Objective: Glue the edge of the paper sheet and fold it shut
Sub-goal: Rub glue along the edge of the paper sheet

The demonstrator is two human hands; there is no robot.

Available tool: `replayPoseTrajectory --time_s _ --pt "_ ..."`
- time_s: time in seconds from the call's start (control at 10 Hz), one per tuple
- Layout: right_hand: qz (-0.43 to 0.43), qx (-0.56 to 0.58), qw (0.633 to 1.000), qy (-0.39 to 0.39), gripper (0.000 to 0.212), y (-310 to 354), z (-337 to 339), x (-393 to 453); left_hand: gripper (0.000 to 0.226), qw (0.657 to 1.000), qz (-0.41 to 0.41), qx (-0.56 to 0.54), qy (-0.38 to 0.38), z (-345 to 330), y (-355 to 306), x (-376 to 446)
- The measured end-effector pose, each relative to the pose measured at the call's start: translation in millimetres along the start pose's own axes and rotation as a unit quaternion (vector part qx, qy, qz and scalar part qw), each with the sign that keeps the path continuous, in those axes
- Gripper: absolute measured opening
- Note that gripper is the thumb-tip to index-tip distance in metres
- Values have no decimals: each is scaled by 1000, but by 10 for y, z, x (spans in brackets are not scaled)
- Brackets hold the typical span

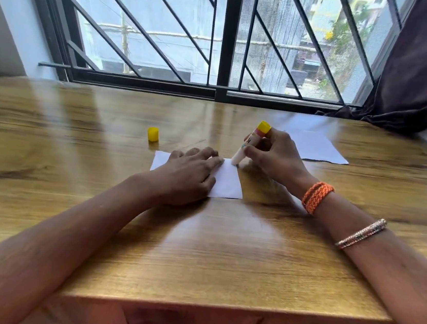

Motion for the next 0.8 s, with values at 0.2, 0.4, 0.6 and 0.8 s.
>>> replayPoseTrajectory --time_s 0.2,0.4,0.6,0.8 --pt "-15 -9 1000 -3 7 20 -9 -40 50 1000 7 -4 5 -6 -6 -4" --pt "-23 10 1000 5 7 9 -12 -71 50 1000 7 -8 0 -9 3 0" --pt "-22 10 1000 9 12 34 3 -147 51 1000 4 -10 -1 -9 7 1" --pt "-19 4 1000 21 7 106 -2 -238 51 1000 2 -10 -2 -5 7 0"
Point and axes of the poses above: each hand's wrist, its own x-axis towards the middle knuckle, its own z-axis out of the back of the hand, y = z × x, the point moved 5 cm from there along x, towards the middle knuckle, and after that the axes turned 2 degrees about -x, right-handed, at the moved point
